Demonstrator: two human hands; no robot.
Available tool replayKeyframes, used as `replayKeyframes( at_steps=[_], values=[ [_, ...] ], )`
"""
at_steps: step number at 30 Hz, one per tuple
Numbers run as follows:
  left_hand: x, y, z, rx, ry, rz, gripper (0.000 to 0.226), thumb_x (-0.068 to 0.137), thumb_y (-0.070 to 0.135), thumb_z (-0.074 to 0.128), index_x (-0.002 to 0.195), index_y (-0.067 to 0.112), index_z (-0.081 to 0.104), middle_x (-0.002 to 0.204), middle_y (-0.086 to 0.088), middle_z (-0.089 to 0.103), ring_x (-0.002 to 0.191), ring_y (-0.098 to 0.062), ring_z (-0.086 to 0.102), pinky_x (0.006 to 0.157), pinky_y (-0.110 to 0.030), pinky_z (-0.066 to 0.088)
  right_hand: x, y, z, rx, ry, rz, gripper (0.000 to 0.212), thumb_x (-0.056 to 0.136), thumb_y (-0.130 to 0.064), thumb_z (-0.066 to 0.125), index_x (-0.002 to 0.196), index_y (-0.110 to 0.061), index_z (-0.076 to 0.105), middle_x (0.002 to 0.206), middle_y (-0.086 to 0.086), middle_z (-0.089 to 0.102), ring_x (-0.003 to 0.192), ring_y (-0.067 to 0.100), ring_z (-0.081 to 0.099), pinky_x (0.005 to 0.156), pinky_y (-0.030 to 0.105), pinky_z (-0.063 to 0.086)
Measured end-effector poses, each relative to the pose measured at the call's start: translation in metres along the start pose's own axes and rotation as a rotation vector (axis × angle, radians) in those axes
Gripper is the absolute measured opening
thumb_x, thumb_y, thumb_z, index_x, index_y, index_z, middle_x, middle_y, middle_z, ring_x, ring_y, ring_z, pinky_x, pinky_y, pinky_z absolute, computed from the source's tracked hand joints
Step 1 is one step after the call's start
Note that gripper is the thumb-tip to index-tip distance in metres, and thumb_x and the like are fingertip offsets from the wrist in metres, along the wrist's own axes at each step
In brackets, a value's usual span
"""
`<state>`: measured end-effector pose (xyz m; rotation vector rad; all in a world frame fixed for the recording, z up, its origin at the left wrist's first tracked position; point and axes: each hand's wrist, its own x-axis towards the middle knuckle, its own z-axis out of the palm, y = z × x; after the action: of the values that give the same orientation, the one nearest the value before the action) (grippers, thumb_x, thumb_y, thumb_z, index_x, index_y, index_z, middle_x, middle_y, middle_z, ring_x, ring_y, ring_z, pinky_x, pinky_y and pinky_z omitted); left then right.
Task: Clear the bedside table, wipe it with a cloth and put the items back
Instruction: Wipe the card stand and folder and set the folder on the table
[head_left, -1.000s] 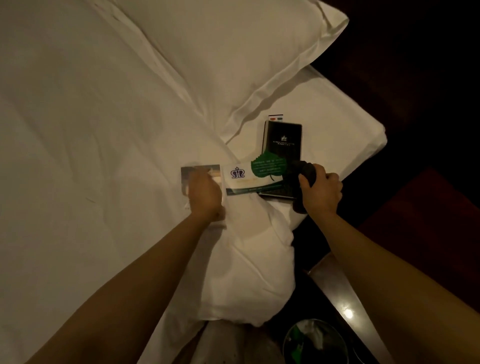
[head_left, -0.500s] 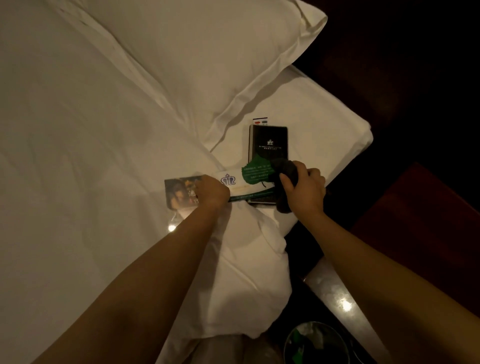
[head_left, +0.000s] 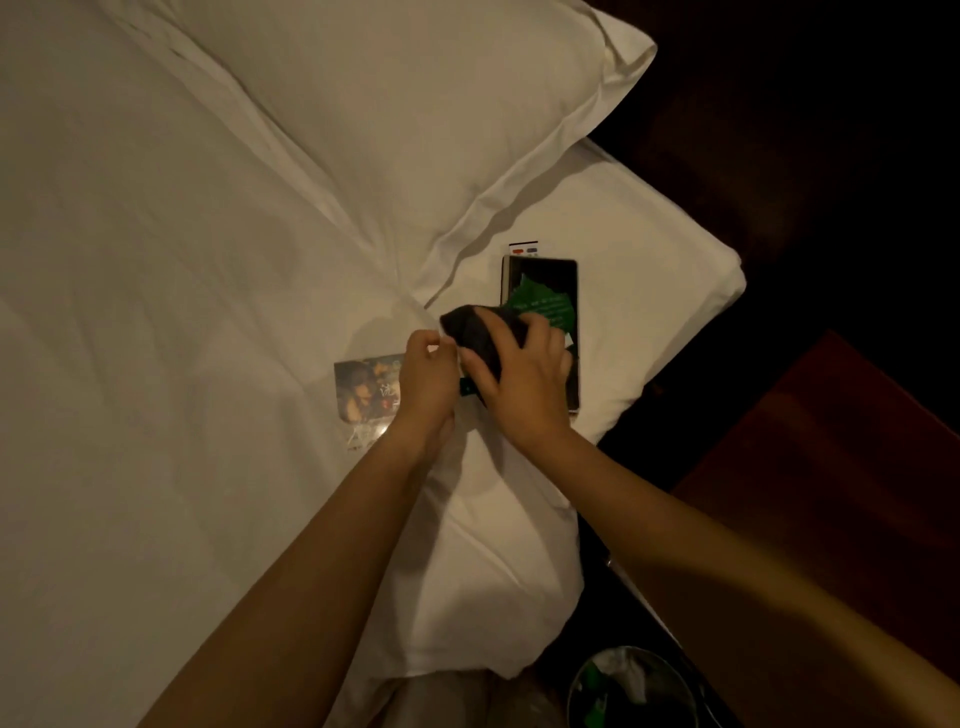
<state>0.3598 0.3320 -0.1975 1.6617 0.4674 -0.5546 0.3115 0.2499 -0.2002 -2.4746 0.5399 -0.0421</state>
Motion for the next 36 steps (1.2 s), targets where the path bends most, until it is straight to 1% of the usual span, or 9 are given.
replayKeyframes(
  at_steps=[3, 6, 12, 15, 17, 20, 23, 29, 36],
  values=[
    [-0.007, 0.011, 0.000, -0.089, -0.001, 0.023, 0.012, 0.097, 0.017, 0.042, 0.088, 0.016, 0.050, 0.111, -0.026, 0.061, 0.097, -0.034, 0.061, 0.086, -0.049, 0.053, 0.008, -0.001, -0.007, -0.053, 0.081, -0.050, 0.046, 0.092, -0.043, 0.047, 0.136, -0.031, 0.042, 0.136, 0.016, 0.042, 0.118, 0.034, 0.038, 0.096, 0.043, 0.031],
    [-0.013, 0.016, 0.006, -0.116, 0.000, 0.051, 0.008, 0.098, 0.017, 0.042, 0.096, 0.011, 0.047, 0.116, -0.024, 0.059, 0.102, -0.035, 0.063, 0.086, -0.047, 0.056, 0.022, 0.017, -0.020, -0.093, 0.118, 0.037, 0.046, 0.092, -0.042, 0.045, 0.137, -0.030, 0.040, 0.137, 0.014, 0.040, 0.121, 0.032, 0.037, 0.098, 0.042, 0.030],
    [-0.023, 0.011, 0.019, -0.160, -0.013, 0.108, 0.019, 0.097, 0.015, 0.044, 0.079, 0.020, 0.046, 0.105, -0.017, 0.059, 0.099, -0.033, 0.063, 0.078, -0.043, 0.056, 0.021, 0.038, -0.035, -0.128, 0.180, 0.218, 0.047, 0.094, -0.039, 0.043, 0.138, -0.025, 0.038, 0.137, 0.015, 0.038, 0.122, 0.031, 0.036, 0.099, 0.041, 0.029],
    [-0.025, 0.009, 0.024, -0.143, -0.002, 0.130, 0.023, 0.096, 0.013, 0.044, 0.075, 0.023, 0.047, 0.094, -0.014, 0.059, 0.087, -0.026, 0.060, 0.077, -0.042, 0.052, 0.001, 0.020, -0.029, -0.081, 0.171, 0.102, 0.046, 0.091, -0.039, 0.046, 0.136, -0.027, 0.041, 0.133, 0.017, 0.041, 0.118, 0.033, 0.038, 0.097, 0.043, 0.032],
    [-0.026, 0.007, 0.024, -0.132, -0.006, 0.134, 0.025, 0.093, 0.009, 0.042, 0.073, 0.022, 0.048, 0.079, -0.007, 0.057, 0.073, -0.019, 0.056, 0.067, -0.034, 0.049, -0.015, 0.005, -0.021, -0.061, 0.158, 0.009, 0.047, 0.090, -0.037, 0.050, 0.135, -0.028, 0.044, 0.131, 0.019, 0.045, 0.116, 0.035, 0.041, 0.095, 0.045, 0.034],
    [-0.030, 0.004, 0.022, -0.146, -0.015, 0.119, 0.026, 0.094, 0.008, 0.040, 0.073, 0.022, 0.049, 0.072, -0.003, 0.056, 0.065, -0.012, 0.055, 0.059, -0.026, 0.047, -0.023, 0.001, -0.019, -0.077, 0.165, -0.045, 0.046, 0.090, -0.037, 0.051, 0.135, -0.028, 0.045, 0.132, 0.021, 0.046, 0.115, 0.036, 0.043, 0.093, 0.046, 0.036],
    [-0.036, 0.000, 0.022, -0.123, 0.011, 0.150, 0.026, 0.096, 0.012, 0.041, 0.074, 0.024, 0.046, 0.078, -0.002, 0.056, 0.071, -0.015, 0.057, 0.065, -0.033, 0.050, -0.017, 0.019, -0.028, -0.098, 0.130, -0.058, 0.046, 0.092, -0.037, 0.048, 0.136, -0.028, 0.042, 0.136, 0.018, 0.042, 0.119, 0.035, 0.041, 0.096, 0.044, 0.033],
    [-0.046, -0.007, 0.018, -0.120, 0.011, 0.185, 0.023, 0.098, 0.015, 0.041, 0.077, 0.023, 0.046, 0.086, 0.000, 0.060, 0.085, -0.020, 0.063, 0.073, -0.037, 0.055, -0.006, 0.060, -0.044, -0.164, 0.129, 0.061, 0.045, 0.094, -0.034, 0.045, 0.138, -0.027, 0.038, 0.135, 0.017, 0.040, 0.116, 0.033, 0.038, 0.095, 0.041, 0.032],
    [-0.042, -0.012, -0.004, -0.077, 0.036, 0.165, 0.024, 0.097, 0.012, 0.041, 0.077, 0.022, 0.048, 0.084, 0.000, 0.060, 0.086, -0.022, 0.060, 0.079, -0.039, 0.053, -0.011, 0.073, -0.043, -0.160, 0.111, 0.137, 0.044, 0.095, -0.030, 0.045, 0.138, -0.024, 0.038, 0.126, 0.019, 0.043, 0.113, 0.034, 0.040, 0.095, 0.043, 0.034]
  ],
)
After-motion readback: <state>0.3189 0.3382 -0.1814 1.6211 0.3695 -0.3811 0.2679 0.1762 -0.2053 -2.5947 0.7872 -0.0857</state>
